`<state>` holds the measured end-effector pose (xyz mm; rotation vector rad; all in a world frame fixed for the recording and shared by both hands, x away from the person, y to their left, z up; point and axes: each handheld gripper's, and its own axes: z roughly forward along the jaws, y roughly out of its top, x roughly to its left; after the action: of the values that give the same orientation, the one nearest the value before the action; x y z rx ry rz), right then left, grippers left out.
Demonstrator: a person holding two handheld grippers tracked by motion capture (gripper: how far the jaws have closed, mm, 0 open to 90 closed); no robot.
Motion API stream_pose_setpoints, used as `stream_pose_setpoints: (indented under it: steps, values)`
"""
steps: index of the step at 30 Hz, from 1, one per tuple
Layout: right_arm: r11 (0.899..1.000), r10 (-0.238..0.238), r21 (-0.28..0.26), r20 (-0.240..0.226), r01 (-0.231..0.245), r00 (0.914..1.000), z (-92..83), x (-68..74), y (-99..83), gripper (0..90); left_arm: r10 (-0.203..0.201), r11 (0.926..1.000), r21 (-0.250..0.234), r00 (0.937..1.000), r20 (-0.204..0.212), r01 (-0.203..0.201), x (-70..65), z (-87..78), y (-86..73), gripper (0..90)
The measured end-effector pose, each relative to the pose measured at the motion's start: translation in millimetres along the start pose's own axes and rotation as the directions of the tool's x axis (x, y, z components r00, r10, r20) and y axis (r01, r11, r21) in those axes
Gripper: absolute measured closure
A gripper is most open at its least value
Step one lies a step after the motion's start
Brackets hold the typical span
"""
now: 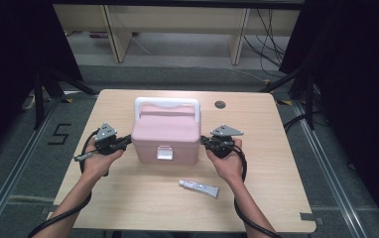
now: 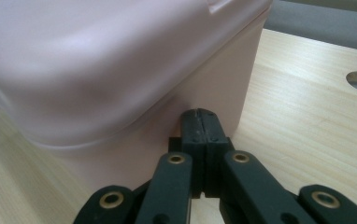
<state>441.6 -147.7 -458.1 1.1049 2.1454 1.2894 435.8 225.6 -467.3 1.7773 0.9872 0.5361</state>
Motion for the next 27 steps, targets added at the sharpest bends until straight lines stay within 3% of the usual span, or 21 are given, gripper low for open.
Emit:
stream_pose_setpoints:
  steps: [4,5,7,8,16,19,27]
  values:
    - [1.0,-0.021,-0.009,0.011,0.021,0.9997,-1.1,0.6,-0.9,90.0,0.002,1.0,-0.002,1.0,-0.005,-0.002,-0.8,-1.0,-0.6,90.0]
    - [1.0,0.0,-0.01,-0.005,0.0,1.0,-0.5,2.5,-1.4,90.0,0.002,1.0,-0.002,1.0,-0.005,-0.002,-1.0,-1.1,-0.7,90.0]
    - [1.0,-0.017,-0.006,-0.018,0.017,0.9997,-0.5,1.2,-1.0,90.0,0.0,1.0,-0.004,1.0,-0.006,0.0,-1.4,-1.4,-1.0,90.0]
    - [1.0,-0.011,0.0,0.003,0.011,0.9999,-3.3,1.3,-1.0,90.0,-0.001,1.0,-0.004,1.0,-0.006,0.001,-1.4,-1.6,-1.3,90.0]
    - [0.999,0.032,0.012,-0.011,-0.032,0.9994,-1.0,3.3,-1.9,90.0,0.017,0.9999,0.0,0.9999,0.0,-0.017,-1.1,-2.6,-1.0,89.7]
    - [1.0,-0.003,0.011,0.003,0.003,1.0,-1.6,0.4,-1.2,90.0,0.018,0.9998,-0.002,0.9998,-0.01,-0.018,-1.1,-4.4,-0.4,88.7]
    - [1.0,0.018,0.025,0.026,-0.019,0.9995,-17.2,-11.0,-7.7,84.1,0.001,1.0,-0.008,0.9989,-0.048,-0.002,1.5,-18.8,-3.6,64.3]
